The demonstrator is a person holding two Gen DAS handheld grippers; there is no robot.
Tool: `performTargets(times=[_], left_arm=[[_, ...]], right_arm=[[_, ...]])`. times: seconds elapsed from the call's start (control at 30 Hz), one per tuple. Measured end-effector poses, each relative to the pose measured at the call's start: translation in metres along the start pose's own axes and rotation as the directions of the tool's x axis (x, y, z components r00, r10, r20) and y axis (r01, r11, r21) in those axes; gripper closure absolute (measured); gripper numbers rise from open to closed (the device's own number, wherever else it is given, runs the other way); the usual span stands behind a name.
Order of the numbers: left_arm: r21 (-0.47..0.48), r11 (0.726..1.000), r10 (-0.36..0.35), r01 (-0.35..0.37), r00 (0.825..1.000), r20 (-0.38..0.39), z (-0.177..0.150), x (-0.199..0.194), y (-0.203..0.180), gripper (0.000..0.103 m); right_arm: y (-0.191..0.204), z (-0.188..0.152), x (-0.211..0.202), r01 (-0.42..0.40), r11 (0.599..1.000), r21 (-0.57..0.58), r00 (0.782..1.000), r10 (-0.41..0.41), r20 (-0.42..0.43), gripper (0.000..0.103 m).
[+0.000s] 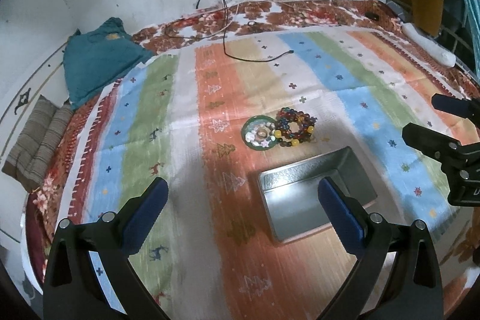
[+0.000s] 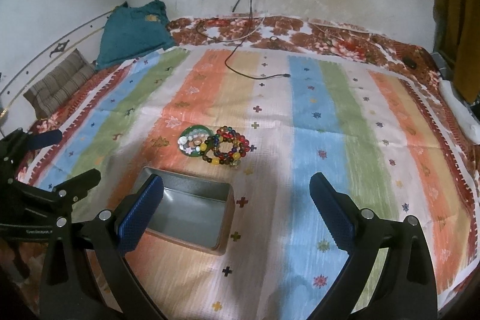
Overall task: Organize jewelry
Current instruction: 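Move both tools toward the bracelet pile beside the silver tin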
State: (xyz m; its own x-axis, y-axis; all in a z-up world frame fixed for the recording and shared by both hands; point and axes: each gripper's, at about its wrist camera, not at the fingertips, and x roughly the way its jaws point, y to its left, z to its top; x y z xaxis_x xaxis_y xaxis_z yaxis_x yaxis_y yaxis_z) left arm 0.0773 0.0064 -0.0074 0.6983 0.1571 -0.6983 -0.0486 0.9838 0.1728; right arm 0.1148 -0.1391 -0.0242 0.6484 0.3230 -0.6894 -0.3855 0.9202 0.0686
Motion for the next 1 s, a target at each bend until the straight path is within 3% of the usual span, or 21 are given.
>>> performTargets(times=[0.6,1.0], left_arm=[[-0.032,0.998,-0.055,0.051,0.991,-0.124,0.030,0.062,0.014,0.006],[-0.048,0.998,-0.044,0.035,0.977,-0.208,0.037,0.100,0.024,0.006]], right_arm=[[-0.001,0.028,0.056,-0.027,1.000,-0.014,0.995,0.026,-0.097,0.004],[-0.008,0.039,0.088,-0.011,1.000,0.003,0.991,0.011,-0.134,0.004]])
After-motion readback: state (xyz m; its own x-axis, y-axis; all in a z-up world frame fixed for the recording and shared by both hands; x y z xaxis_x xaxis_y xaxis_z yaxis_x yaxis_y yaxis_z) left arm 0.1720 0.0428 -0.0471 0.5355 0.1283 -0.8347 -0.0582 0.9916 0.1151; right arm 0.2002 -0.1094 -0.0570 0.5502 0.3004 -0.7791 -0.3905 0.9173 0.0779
